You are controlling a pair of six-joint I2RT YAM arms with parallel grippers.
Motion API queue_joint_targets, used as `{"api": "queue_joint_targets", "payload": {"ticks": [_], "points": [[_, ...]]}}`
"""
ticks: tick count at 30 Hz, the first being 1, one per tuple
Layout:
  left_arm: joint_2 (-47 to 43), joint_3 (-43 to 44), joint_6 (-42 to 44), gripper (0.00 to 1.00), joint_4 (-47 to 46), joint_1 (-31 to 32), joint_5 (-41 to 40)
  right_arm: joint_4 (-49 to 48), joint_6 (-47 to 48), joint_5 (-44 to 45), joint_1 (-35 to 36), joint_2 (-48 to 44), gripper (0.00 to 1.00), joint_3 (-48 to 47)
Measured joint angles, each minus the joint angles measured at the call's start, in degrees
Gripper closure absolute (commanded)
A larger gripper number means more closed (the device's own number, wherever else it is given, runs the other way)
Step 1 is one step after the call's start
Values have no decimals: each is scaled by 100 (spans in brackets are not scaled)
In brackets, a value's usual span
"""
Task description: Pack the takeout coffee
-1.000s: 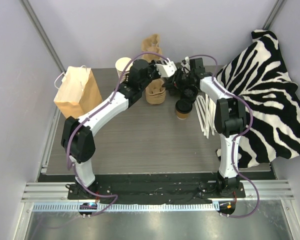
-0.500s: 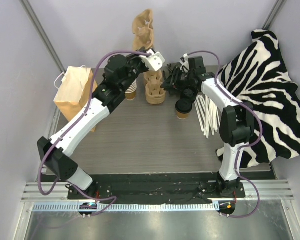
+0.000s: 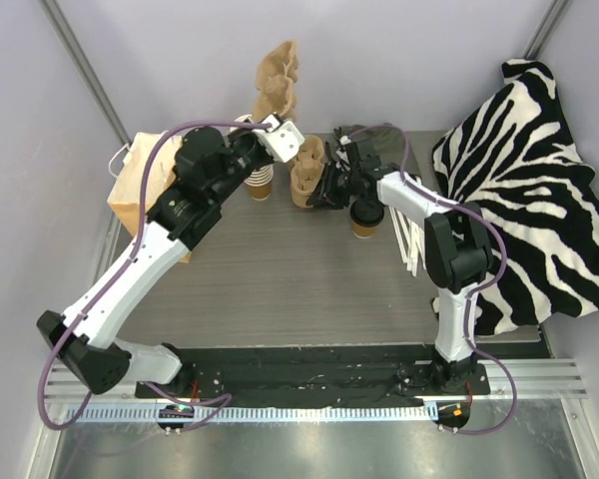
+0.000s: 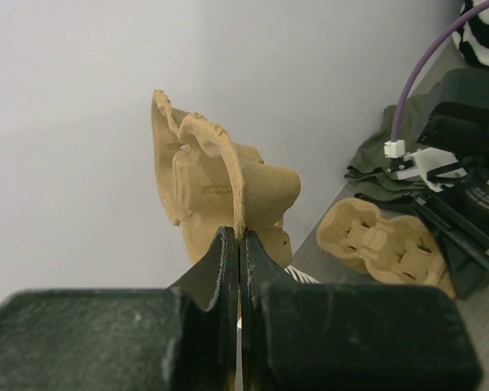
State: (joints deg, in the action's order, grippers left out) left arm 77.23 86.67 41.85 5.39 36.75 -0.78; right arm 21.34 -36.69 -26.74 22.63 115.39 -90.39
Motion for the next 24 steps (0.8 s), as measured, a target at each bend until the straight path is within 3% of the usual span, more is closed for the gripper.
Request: {"api": "queue_joint_targets", "payload": {"ticks": [13,24], "points": [[-1709,-647,-393,100,1388,0,844,-330,-195,372,-4,1233,63,-1025],[-3475,-1469,94,100,3904,0,1812,-459,-94,109,-70,1462,53,-1600]]}}
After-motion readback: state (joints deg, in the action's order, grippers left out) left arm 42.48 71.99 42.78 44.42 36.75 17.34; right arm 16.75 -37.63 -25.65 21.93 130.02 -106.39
